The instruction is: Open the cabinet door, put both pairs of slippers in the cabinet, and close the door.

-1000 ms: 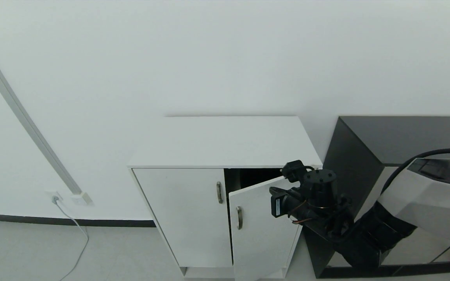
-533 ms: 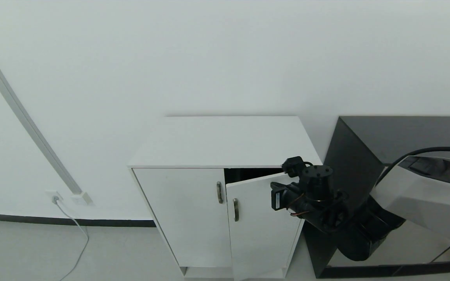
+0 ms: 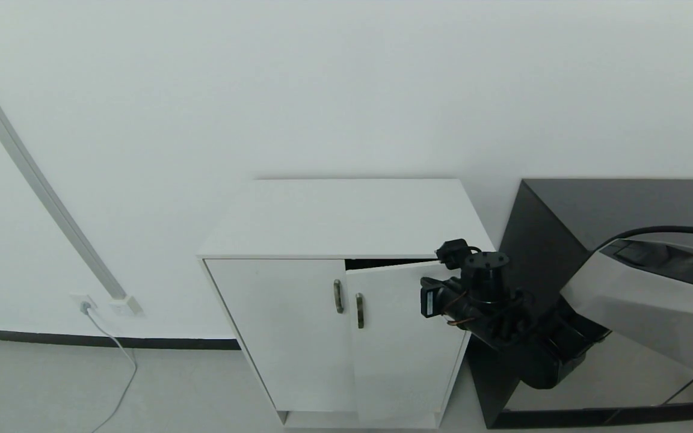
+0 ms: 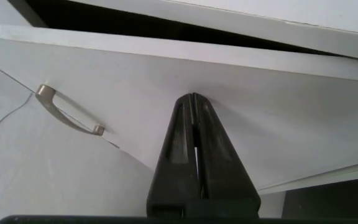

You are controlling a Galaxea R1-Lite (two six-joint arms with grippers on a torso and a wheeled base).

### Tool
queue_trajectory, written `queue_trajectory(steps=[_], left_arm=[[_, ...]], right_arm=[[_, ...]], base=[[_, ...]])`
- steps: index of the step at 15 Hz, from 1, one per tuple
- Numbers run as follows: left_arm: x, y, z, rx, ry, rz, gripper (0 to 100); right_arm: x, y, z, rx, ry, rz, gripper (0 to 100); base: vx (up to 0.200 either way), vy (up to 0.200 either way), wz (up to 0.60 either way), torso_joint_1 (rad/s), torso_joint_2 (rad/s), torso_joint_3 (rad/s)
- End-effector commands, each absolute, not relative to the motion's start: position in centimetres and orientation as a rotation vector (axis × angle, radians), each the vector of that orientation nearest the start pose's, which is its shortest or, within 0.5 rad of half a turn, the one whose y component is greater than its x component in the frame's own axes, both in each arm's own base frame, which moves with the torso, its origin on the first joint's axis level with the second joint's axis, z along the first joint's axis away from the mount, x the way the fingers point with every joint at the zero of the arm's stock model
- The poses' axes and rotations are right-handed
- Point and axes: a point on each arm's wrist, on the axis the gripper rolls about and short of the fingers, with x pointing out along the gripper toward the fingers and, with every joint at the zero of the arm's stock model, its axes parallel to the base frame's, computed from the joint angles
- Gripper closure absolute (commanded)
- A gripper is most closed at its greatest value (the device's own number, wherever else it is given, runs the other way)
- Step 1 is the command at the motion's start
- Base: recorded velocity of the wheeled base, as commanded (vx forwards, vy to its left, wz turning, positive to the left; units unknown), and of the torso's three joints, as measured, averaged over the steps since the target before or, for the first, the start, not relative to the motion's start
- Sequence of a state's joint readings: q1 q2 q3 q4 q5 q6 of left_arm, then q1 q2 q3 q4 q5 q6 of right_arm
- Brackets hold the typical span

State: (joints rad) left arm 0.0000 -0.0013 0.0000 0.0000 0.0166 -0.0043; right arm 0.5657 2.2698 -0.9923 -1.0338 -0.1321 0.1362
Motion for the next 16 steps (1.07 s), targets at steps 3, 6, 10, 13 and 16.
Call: queue_trajectory(steps=[3, 6, 10, 13, 16], left_arm=[[-2.3, 0.0, 7.5, -0.005, 0.0, 0.017, 100], [-2.3, 0.0, 7.5, -0.005, 0.0, 0.017, 100], [-2.3, 0.0, 7.5, -0.005, 0.0, 0.017, 100], [-2.3, 0.0, 7.5, -0.005, 0.0, 0.017, 100], [-2.3, 0.0, 7.5, -0.005, 0.0, 0.017, 100]], right_arm=[[35.7, 21.9, 5.4, 0.048, 0.268, 0.405, 100], [36.2, 21.7, 4.9, 0.048, 0.271, 0.396, 100], [37.0, 21.5, 4.5, 0.05, 0.269, 0.381, 100], [37.2, 21.3, 4.3, 0.051, 0.27, 0.376, 100], [37.3, 21.3, 4.3, 0.051, 0.268, 0.373, 100]], base=[[0.0, 0.0, 0.0, 0.0, 0.0, 0.0], [0.0, 0.0, 0.0, 0.0, 0.0, 0.0], [0.0, 0.0, 0.0, 0.0, 0.0, 0.0], [0.0, 0.0, 0.0, 0.0, 0.0, 0.0], [0.0, 0.0, 0.0, 0.0, 0.0, 0.0]])
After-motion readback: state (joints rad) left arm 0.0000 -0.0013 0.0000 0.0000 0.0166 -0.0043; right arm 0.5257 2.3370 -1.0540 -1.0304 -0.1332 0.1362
